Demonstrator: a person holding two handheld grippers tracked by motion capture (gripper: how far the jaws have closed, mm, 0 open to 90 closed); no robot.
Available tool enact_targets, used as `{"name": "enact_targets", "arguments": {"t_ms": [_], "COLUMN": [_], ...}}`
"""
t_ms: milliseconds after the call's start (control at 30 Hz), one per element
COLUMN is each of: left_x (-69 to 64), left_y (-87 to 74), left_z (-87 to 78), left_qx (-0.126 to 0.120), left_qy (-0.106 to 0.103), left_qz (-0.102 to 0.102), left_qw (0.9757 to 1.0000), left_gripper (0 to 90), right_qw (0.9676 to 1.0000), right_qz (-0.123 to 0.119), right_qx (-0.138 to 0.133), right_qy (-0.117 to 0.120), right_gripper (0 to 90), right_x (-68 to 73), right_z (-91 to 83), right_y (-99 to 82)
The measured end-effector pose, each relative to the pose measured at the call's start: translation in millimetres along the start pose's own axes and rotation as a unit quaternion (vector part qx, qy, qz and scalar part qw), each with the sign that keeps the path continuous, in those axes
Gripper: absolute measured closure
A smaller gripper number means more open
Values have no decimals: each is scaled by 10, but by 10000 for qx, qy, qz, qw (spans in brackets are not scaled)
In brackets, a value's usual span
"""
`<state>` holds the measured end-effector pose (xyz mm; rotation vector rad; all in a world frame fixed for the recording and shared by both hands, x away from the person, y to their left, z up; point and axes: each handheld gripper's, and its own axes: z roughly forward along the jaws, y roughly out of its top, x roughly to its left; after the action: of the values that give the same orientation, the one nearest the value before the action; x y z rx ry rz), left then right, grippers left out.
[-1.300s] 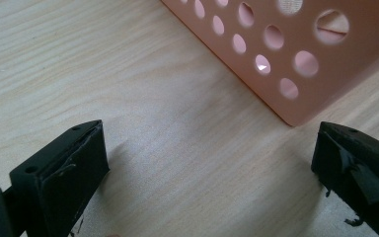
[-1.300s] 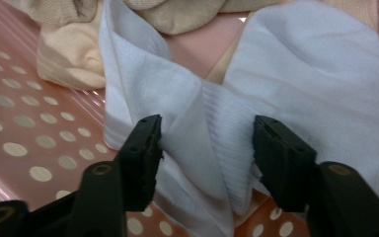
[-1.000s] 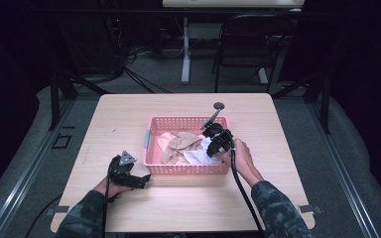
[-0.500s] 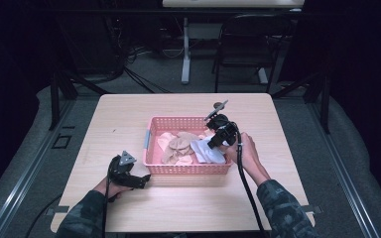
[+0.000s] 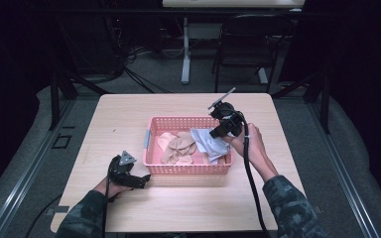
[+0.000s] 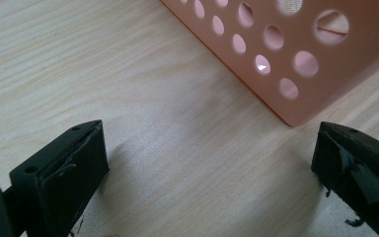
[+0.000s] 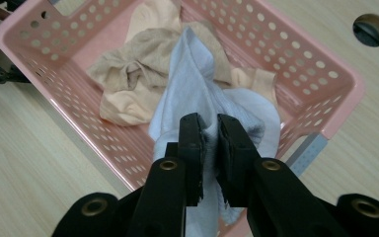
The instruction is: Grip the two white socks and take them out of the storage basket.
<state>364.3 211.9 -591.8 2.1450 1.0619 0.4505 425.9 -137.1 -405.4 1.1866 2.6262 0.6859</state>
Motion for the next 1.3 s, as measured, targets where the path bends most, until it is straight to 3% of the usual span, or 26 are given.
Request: {"name": "enact_targets", "arguments": {"t_ms": [500,733,1300], "left_x": [0,0,-1], "left_y": [0,0,0], "left_z": [0,1,0], "left_qx": [-6,-7,-7], "left_qy": [4,5,8], "left_qz": [2,3,1], "left_qw": [10000,10000,10000], "left_gripper": [5,5,5], "right_qw": [9992,9982,9952], "right_qz": [31,226,679], "right_qx": [-368,-501,-557], "right_qy": [-122,-227,-440], "right_gripper": [814,814,814], "right_x": [-88,-218,-563], "right_z": [-444,-648,-847], "right_y": [-55,-194,-580]}}
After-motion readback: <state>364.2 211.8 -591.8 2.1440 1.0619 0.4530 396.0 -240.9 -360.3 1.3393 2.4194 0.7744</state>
